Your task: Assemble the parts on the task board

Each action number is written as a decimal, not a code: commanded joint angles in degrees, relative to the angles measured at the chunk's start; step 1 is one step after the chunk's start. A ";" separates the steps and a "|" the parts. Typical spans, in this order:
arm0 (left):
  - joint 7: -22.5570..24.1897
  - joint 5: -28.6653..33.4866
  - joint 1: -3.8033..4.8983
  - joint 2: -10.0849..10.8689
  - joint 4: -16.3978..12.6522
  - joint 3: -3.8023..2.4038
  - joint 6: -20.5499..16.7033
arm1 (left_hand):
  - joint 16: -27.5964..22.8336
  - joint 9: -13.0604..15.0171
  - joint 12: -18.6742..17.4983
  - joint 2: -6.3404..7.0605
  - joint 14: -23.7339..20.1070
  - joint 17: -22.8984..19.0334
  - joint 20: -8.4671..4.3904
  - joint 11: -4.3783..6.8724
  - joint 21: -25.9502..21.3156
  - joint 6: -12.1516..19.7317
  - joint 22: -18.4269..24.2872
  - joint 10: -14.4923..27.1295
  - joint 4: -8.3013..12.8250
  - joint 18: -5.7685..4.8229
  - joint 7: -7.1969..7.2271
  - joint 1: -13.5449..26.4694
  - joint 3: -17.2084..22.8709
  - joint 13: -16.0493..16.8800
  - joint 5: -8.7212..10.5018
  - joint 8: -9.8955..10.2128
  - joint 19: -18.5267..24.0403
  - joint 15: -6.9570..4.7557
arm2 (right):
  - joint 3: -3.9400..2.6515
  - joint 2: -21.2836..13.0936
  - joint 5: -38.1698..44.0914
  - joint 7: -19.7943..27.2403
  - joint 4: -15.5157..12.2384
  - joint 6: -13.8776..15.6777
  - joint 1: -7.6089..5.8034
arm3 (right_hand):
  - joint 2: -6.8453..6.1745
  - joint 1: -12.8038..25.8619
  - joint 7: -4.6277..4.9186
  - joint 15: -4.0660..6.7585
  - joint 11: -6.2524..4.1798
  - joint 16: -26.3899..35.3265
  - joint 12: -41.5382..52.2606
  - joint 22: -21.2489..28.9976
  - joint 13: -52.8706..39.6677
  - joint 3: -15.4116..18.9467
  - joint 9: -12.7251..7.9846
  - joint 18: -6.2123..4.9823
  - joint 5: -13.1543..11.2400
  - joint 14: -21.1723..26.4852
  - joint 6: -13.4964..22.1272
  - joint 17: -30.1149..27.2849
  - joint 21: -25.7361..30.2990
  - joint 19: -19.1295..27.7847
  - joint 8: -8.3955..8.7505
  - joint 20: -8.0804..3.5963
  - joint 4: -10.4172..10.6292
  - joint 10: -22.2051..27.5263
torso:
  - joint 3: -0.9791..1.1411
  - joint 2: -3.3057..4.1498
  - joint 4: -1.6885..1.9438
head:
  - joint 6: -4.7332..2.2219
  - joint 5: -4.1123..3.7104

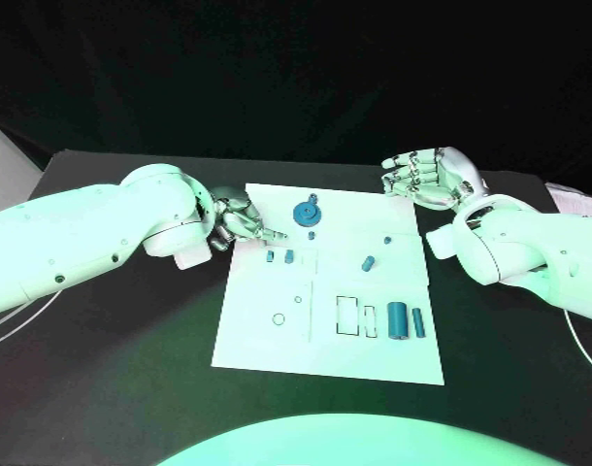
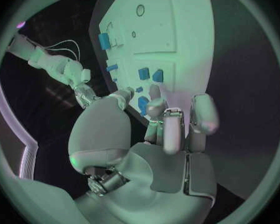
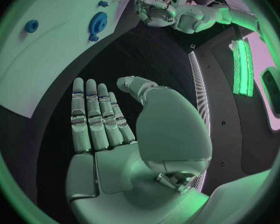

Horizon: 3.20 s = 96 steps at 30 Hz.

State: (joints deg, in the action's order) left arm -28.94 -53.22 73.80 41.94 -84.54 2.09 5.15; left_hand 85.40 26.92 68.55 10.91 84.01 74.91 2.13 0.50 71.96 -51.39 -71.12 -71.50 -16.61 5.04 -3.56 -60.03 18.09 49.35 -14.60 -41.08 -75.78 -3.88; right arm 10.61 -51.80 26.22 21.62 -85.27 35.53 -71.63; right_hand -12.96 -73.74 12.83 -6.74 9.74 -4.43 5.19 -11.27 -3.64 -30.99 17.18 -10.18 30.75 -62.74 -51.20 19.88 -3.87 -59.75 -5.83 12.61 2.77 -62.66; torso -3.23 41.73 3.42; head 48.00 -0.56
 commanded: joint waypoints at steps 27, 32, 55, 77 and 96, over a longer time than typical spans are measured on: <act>31.32 -26.74 -0.01 -9.36 6.93 4.88 -20.44 | -20.21 -11.19 -24.78 5.13 -26.71 -34.27 6.18 -6.74 -24.87 8.96 18.87 27.36 11.73 5.42 -4.34 -18.78 14.76 -32.05 0.60 7.73 23.32 6.48 | -0.01 0.44 0.30 0.50 0.60 -0.87 0.05 | 0.44 0.36 0.71 -0.26 0.01 0.26 -0.42 0.31 0.03 -0.20 -0.08 -0.23 0.25 0.10 -0.37 -0.20 -0.13 -0.32 0.42 0.23 -0.41 -0.53 | -0.05 0.15 -0.13 | -2.72 -0.86; 29.31 -30.29 -0.01 -10.95 8.15 5.36 -15.97 | -19.23 -11.87 -24.57 5.31 -27.22 -34.42 6.23 -6.75 -24.81 8.22 18.72 28.36 11.81 5.38 -3.87 -18.69 14.20 -32.50 0.61 8.45 23.30 6.52 | -0.01 0.48 0.31 0.48 0.56 -0.85 0.05 | 0.44 0.36 0.71 -0.26 0.01 0.26 -0.42 0.31 0.03 -0.20 -0.08 -0.23 0.25 0.10 -0.37 -0.20 -0.13 -0.32 0.42 0.23 -0.41 -0.53 | 0.01 0.12 -0.06 | -2.83 -1.00; 27.25 -35.47 0.13 -15.98 13.18 6.52 -9.48 | -17.69 -12.75 -23.81 4.86 -27.77 -34.74 6.13 -6.48 -24.77 6.90 18.46 28.72 12.02 5.43 -3.56 -19.08 13.99 -33.04 0.53 9.43 23.44 6.28 | -0.01 0.71 0.23 0.52 0.33 -0.70 0.04 | 0.49 0.26 0.69 -0.24 -0.01 0.26 -0.46 0.43 0.04 -0.30 -0.09 -0.23 0.26 0.08 -0.40 -0.27 -0.15 -0.35 0.46 0.22 -0.54 -0.54 | -0.04 0.14 -0.09 | -2.76 -1.26; 25.98 -35.85 0.09 -16.94 14.66 6.53 -6.57 | -14.80 -14.76 -25.19 3.60 -28.96 -36.89 5.61 -6.28 -22.15 2.45 15.63 28.04 13.85 5.41 -3.78 -20.19 17.24 -36.61 0.67 13.49 24.07 5.92 | -0.02 0.62 0.22 0.53 0.11 -0.78 0.04 | 0.55 0.30 0.68 -0.24 -0.01 0.24 -0.49 0.54 0.03 -0.35 -0.09 -0.23 0.26 0.06 -0.44 -0.33 -0.17 -0.39 0.49 0.21 -0.57 -0.57 | 0.03 0.06 -0.08 | -2.17 -1.44; 27.51 -35.22 0.05 -17.09 14.95 6.55 -6.76 | -10.94 -13.98 -33.97 2.06 -25.95 -37.05 4.87 -4.75 -20.52 -1.98 13.60 16.46 15.34 5.49 -3.72 -19.10 17.86 -42.54 1.30 17.24 23.83 4.87 | -0.02 0.71 0.22 0.57 0.11 -0.86 0.04 | 0.65 0.31 0.68 -0.24 -0.02 0.24 -0.50 0.60 0.03 -0.41 -0.10 -0.23 0.29 0.05 -0.47 -0.36 -0.18 -0.41 0.50 0.21 -0.56 -0.60 | -0.03 0.04 -0.03 | -1.95 -1.42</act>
State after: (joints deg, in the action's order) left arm -2.10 -88.49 73.93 24.94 -69.66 8.57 -2.45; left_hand 74.57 12.99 34.45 13.38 58.14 38.08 7.13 -4.29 51.25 -53.42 -57.53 -55.20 -1.50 9.80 -7.34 -79.19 35.89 6.74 -13.53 -24.05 -51.83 0.90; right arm 10.61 -51.13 26.18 21.63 -85.07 35.51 -71.61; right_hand -12.74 -73.51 13.04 -6.74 9.53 -4.43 4.96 -10.73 -3.64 -31.31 17.14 -10.18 30.75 -62.74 -51.42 19.60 -3.87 -59.96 -5.63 12.82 2.45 -62.88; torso -3.24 41.78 3.42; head 46.04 -2.01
